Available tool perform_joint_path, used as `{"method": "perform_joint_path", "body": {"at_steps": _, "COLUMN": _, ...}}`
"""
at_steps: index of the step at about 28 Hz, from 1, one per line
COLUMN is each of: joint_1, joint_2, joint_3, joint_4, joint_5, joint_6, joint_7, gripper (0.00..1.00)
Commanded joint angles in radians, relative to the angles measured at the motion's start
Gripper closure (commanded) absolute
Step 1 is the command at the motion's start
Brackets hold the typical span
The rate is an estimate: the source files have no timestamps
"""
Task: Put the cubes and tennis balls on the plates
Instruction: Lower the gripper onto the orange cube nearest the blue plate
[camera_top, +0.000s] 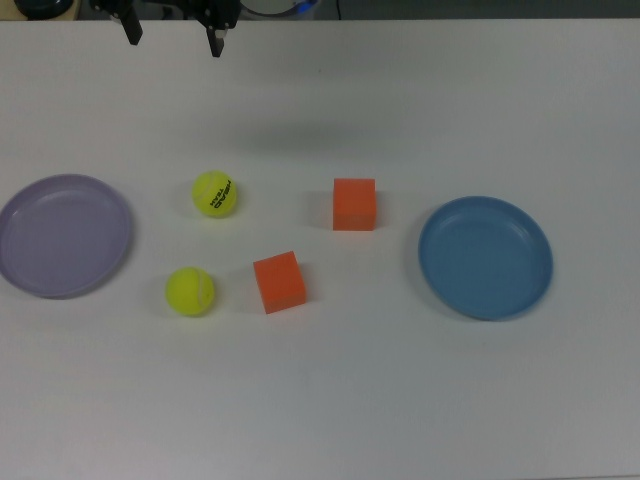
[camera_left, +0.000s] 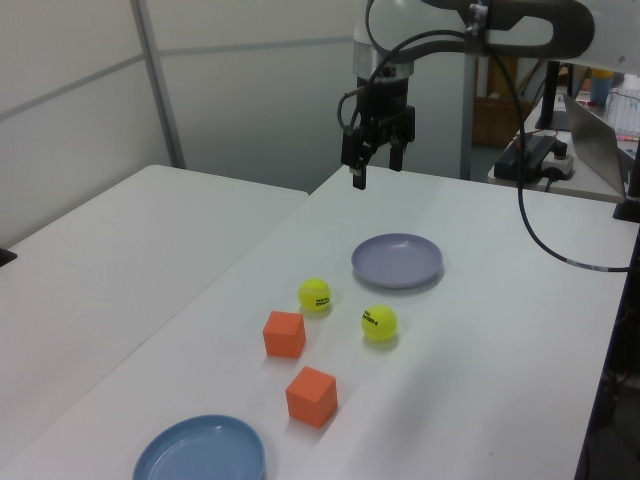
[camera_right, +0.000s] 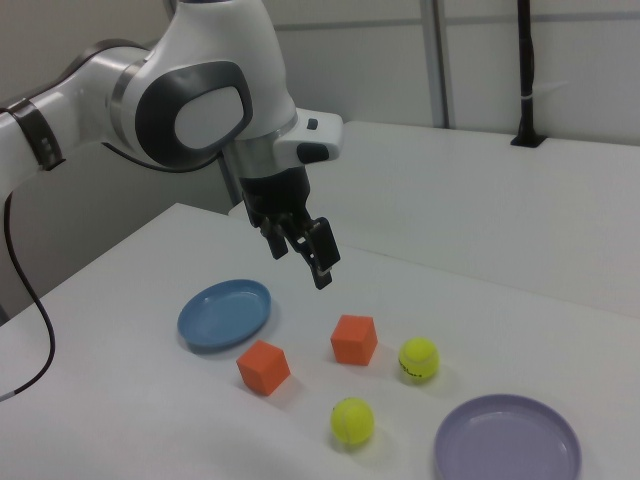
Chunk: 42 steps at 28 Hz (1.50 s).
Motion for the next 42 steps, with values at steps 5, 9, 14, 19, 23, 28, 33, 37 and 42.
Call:
{"method": "perform_joint_path", "body": {"at_steps": 5, "joint_1": -0.009, "joint_2": -0.008, "joint_3": 0.123, "joint_4": -0.088, "joint_5": 0.05, "joint_6": 0.102, "joint_7": 0.02, "gripper": 0.0}}
{"method": "perform_joint_path", "body": {"at_steps": 9, "joint_1": -0.009, "joint_2": -0.007, "joint_3": 0.172, "joint_4": -0.15, "joint_5": 0.055, "joint_6": 0.18, "joint_7": 0.017, "gripper": 0.0}}
{"method": "perform_joint_path", "body": {"at_steps": 14, "joint_1": -0.008, "joint_2": -0.007, "joint_3": 0.221, "joint_4": -0.255, "joint_5": 0.055, "joint_6": 0.304, "joint_7": 0.017, "gripper": 0.0}}
{"method": "perform_joint_path", "body": {"at_steps": 19, "joint_1": -0.008, "joint_2": -0.007, "joint_3": 0.252, "joint_4": -0.361, "joint_5": 0.055, "joint_6": 0.439, "joint_7": 0.017, "gripper": 0.0}}
{"method": "perform_joint_path", "body": {"at_steps": 23, "joint_1": -0.008, "joint_2": -0.004, "joint_3": 0.281, "joint_4": -0.447, "joint_5": 0.055, "joint_6": 0.542, "joint_7": 0.001, "gripper": 0.0}}
{"method": "perform_joint_path", "body": {"at_steps": 28, "joint_1": -0.008, "joint_2": 0.01, "joint_3": 0.295, "joint_4": -0.503, "joint_5": 0.055, "joint_6": 0.607, "joint_7": -0.033, "gripper": 0.0}}
{"method": "perform_joint_path", "body": {"at_steps": 33, "joint_1": -0.008, "joint_2": 0.054, "joint_3": 0.313, "joint_4": -0.521, "joint_5": 0.055, "joint_6": 0.671, "joint_7": -0.033, "gripper": 0.0}}
{"method": "perform_joint_path", "body": {"at_steps": 37, "joint_1": -0.008, "joint_2": 0.082, "joint_3": 0.321, "joint_4": -0.521, "joint_5": 0.055, "joint_6": 0.688, "joint_7": -0.033, "gripper": 0.0}}
{"method": "perform_joint_path", "body": {"at_steps": 42, "joint_1": -0.008, "joint_2": 0.113, "joint_3": 0.338, "joint_4": -0.521, "joint_5": 0.055, "joint_6": 0.696, "joint_7": -0.033, "gripper": 0.0}}
